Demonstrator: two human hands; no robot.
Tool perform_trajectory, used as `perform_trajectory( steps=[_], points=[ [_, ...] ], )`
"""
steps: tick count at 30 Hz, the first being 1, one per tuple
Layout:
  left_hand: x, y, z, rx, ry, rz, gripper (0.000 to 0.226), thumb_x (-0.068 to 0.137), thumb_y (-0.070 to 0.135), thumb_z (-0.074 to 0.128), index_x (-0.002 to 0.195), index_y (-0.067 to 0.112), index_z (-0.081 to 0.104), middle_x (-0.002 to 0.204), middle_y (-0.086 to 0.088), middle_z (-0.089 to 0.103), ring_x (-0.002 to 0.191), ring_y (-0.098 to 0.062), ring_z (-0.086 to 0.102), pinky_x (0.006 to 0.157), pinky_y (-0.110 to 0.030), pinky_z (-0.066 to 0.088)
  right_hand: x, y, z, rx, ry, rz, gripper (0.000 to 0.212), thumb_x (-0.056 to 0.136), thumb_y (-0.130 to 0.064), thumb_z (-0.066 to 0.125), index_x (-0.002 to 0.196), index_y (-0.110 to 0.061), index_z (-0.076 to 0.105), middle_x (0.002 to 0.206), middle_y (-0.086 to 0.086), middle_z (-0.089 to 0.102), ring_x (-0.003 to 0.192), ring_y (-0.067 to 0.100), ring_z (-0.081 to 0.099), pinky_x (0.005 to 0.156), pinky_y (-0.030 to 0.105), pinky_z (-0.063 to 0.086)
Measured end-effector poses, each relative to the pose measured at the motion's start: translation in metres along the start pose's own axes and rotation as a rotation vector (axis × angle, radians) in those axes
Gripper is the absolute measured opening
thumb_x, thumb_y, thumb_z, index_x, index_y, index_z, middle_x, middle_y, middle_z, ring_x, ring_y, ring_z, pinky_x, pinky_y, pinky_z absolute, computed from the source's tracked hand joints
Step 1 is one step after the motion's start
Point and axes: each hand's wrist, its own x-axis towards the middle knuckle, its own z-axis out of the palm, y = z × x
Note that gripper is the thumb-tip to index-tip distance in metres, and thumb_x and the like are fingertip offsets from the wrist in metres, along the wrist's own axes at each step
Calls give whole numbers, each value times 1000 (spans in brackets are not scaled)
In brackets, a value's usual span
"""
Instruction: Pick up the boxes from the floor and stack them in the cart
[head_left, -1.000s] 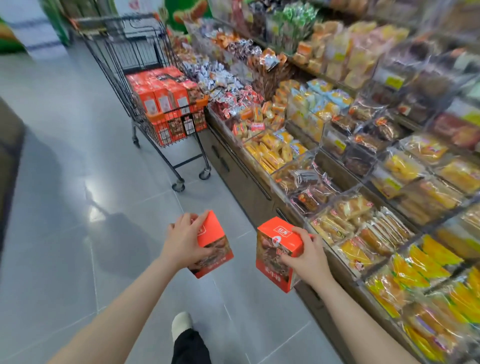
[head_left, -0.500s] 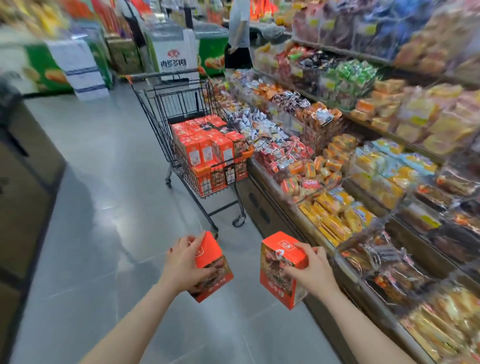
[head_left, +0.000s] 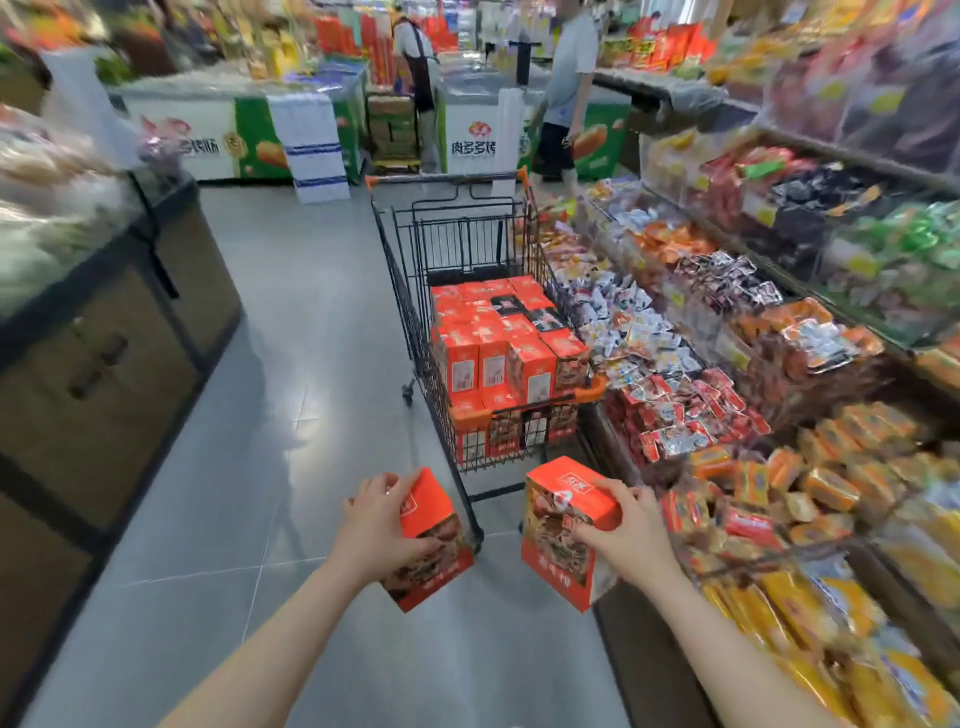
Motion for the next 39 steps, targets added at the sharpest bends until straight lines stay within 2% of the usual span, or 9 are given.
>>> perform_trajectory(
  steps=[4,9,13,19,24,30,34,37,39],
  points=[
    [53,16,-4,-57,89,-84,94,65,70,66,144,38,27,121,4,44,113,-15,41,91,-33,29,71,-11,-11,39,-53,-39,64,70,-35,77,127,-33,47,110,-1,35,95,14,49,82,27,41],
    [108,10,-12,-69,132,-158,101,53,80,48,143,38,30,118,5,46,113,-16,42,93,-34,33,141,-32,-5,51,-97,-72,61,71,-34,77,124,-37,46,107,-2,35,94,14,49,76,26,39],
    [157,-16,-17,-87,149,-189,101,53,80,48,143,38,31,112,4,46,109,-19,43,94,-38,36,194,-54,12,56,-91,-87,63,71,-33,77,126,-36,48,108,0,36,94,14,48,78,24,38],
    [254,-48,-32,-84,126,-166,90,62,68,67,141,45,28,119,4,45,112,-18,42,95,-38,38,274,-84,45,67,-53,-71,67,69,-36,78,129,-35,46,113,-1,35,107,19,48,86,27,41],
    [339,-34,-44,-101,120,-31,91,62,68,67,142,44,30,112,3,45,110,-18,43,91,-35,37,317,-97,51,85,47,-16,68,68,-35,79,128,-37,49,115,-3,36,108,15,45,88,26,37],
    [398,10,-11,-113,-29,57,94,65,73,62,144,43,22,117,2,41,118,-21,40,95,-42,41,332,-79,22,53,166,112,67,68,-36,79,127,-40,47,118,-4,35,106,15,47,83,23,37],
    [418,22,34,-160,-89,-23,97,64,76,56,145,42,14,139,-12,35,132,-34,29,97,-52,44,330,-60,-4,38,216,190,69,69,-36,79,129,-35,47,118,-5,35,102,11,45,84,22,36],
    [428,24,55,-155,-106,-156,99,71,69,58,149,29,13,144,-15,29,134,-36,25,94,-54,45,333,-46,-13,26,257,242,70,68,-34,80,130,-32,47,115,-5,35,99,9,44,86,22,38],
    [436,25,67,-146,-122,-248,102,75,70,55,149,18,10,146,-17,25,135,-37,24,91,-56,47,337,-38,-14,14,266,259,71,66,-38,80,129,-36,46,114,-6,34,103,12,45,93,31,44]
  ],
)
